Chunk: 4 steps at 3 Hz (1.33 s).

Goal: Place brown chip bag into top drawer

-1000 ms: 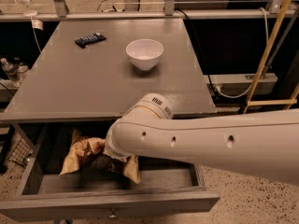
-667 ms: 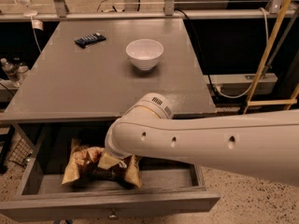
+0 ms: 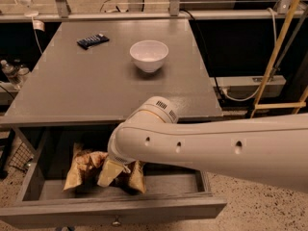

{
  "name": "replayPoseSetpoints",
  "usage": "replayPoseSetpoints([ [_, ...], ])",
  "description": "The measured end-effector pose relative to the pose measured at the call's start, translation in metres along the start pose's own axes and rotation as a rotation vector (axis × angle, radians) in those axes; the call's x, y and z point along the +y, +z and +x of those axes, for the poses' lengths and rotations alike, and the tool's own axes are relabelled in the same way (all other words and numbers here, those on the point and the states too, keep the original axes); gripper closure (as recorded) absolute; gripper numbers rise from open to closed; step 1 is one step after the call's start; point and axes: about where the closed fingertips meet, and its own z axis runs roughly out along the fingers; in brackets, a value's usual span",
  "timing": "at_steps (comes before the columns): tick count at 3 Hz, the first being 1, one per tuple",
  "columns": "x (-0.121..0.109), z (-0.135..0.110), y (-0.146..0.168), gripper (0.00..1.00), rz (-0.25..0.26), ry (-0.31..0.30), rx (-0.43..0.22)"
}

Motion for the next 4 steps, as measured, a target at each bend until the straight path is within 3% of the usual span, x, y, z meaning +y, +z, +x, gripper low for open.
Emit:
replayPoseSetpoints([
  [1,-0.003,0.016,-0.015,0.00,0.023,0.042,0.026],
  [2,-0.007,0.044,-0.034,0.00,0.052,0.123,0.043],
  [3,-0.012,0.079,-0.045,0.16,0.060,0.227,0.057],
  [4,-0.015,0.107,-0.059,0.39,0.081,0.304,0.069],
])
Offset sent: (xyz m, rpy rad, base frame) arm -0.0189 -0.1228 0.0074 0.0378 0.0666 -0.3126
